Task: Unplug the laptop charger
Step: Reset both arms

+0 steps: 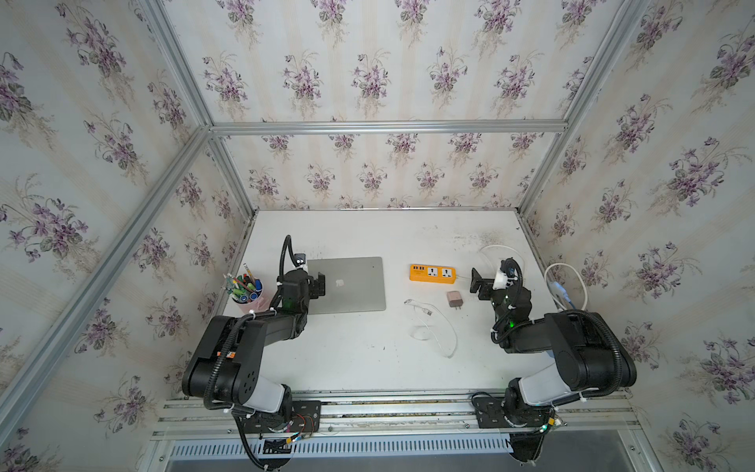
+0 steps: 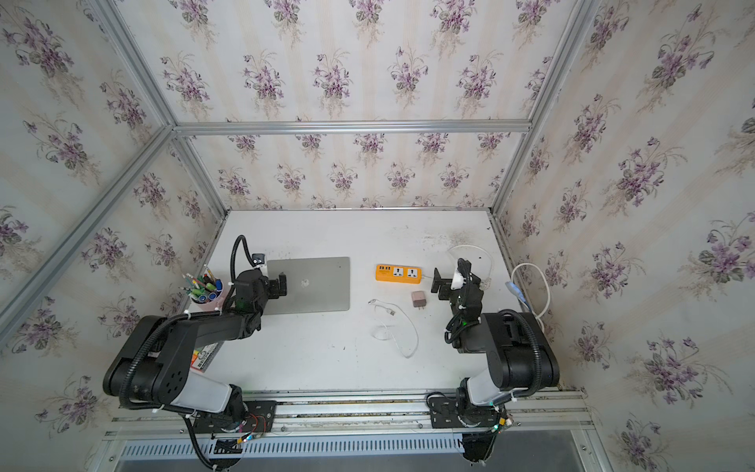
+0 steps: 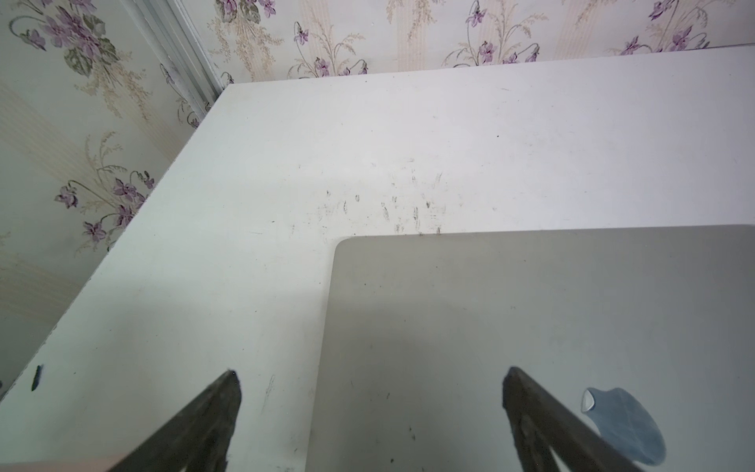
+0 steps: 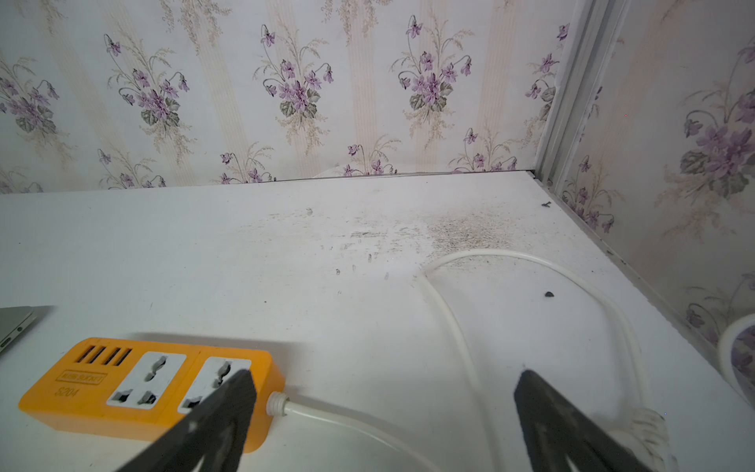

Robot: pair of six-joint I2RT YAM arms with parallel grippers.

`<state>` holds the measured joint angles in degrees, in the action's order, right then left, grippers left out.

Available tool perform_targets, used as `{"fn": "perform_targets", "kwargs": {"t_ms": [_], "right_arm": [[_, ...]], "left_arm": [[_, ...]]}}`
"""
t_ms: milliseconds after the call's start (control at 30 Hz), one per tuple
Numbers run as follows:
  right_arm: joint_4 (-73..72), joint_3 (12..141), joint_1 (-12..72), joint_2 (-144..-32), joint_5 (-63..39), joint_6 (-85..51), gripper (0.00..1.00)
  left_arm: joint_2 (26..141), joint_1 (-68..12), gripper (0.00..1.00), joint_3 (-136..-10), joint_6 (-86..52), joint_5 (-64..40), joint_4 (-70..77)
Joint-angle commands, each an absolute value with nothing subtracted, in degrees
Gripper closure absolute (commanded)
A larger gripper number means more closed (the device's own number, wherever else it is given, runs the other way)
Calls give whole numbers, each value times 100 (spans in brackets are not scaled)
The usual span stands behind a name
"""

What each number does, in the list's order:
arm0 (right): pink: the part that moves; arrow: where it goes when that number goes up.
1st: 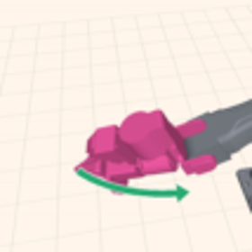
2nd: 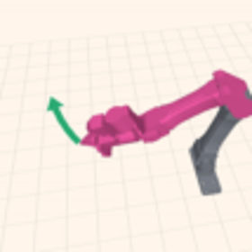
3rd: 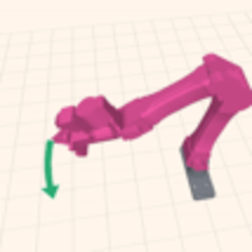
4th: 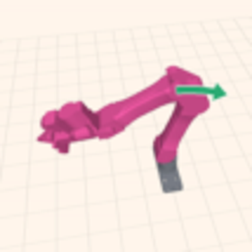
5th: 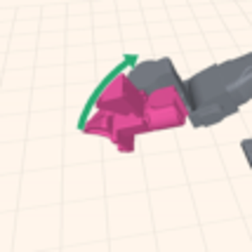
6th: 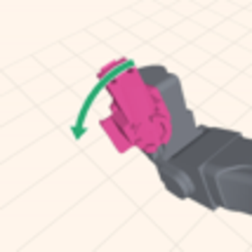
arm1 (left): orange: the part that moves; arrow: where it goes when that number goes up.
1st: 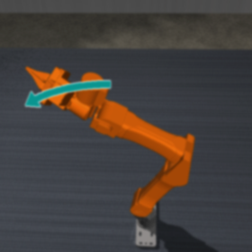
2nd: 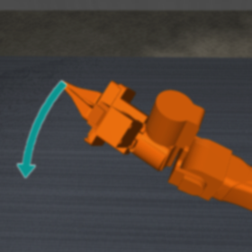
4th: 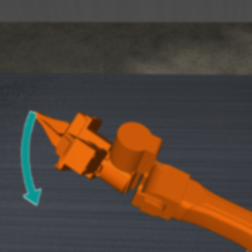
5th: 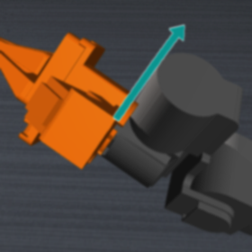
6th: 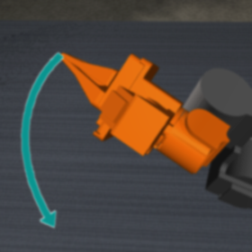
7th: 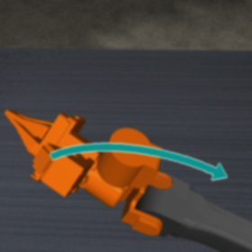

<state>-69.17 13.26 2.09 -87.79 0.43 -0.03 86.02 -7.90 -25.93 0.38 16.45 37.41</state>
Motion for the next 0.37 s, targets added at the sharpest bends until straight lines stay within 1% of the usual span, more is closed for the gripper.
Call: {"fn": "perform_targets", "kwargs": {"t_ms": [0,333], "right_arm": [[-7096,1340,211,-8778,62,-9,0],[-7085,1345,211,-8788,41,0,0]], "left_arm": [[8593,-800,1,-2602,85,1624,3929],[8601,-798,1,-2608,80,1627,3920]]}}
